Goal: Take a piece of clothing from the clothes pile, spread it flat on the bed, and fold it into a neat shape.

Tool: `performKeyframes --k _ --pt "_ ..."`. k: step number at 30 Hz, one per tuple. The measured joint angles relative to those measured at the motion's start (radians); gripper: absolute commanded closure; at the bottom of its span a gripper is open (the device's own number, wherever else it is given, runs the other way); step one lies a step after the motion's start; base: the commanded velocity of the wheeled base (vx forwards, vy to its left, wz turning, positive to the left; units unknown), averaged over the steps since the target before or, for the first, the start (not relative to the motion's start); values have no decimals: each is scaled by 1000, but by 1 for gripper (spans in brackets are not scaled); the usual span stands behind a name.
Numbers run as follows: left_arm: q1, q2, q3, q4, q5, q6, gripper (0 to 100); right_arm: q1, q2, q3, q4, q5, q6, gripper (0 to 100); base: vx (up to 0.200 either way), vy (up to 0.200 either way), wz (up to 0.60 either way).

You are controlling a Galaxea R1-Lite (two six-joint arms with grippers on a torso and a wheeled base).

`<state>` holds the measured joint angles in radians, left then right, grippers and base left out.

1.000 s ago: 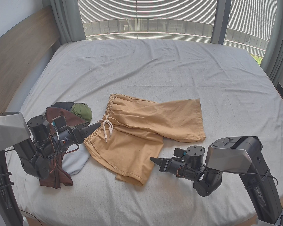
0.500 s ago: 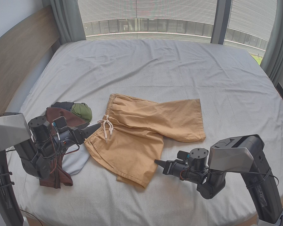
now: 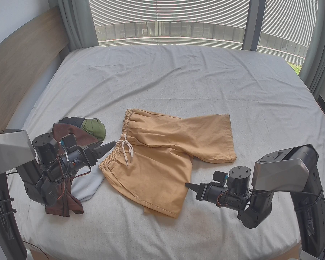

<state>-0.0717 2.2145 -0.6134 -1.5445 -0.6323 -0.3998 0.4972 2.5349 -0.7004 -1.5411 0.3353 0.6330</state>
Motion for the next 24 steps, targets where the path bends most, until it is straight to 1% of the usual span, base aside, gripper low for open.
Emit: performKeyframes --k 3,9,15,24 --pt "0 0 1 0 0 0 0 1 -9 -11 0 7 1 100 0 0 0" --pt "-1 0 1 0 0 1 0 7 -14 -78 5 68 10 100 0 0 0" --pt "-5 1 2 0 0 2 0 14 -3 -206 23 94 59 100 0 0 0" --pt "-7 4 0 0 0 1 0 22 43 -453 173 97 87 100 0 0 0"
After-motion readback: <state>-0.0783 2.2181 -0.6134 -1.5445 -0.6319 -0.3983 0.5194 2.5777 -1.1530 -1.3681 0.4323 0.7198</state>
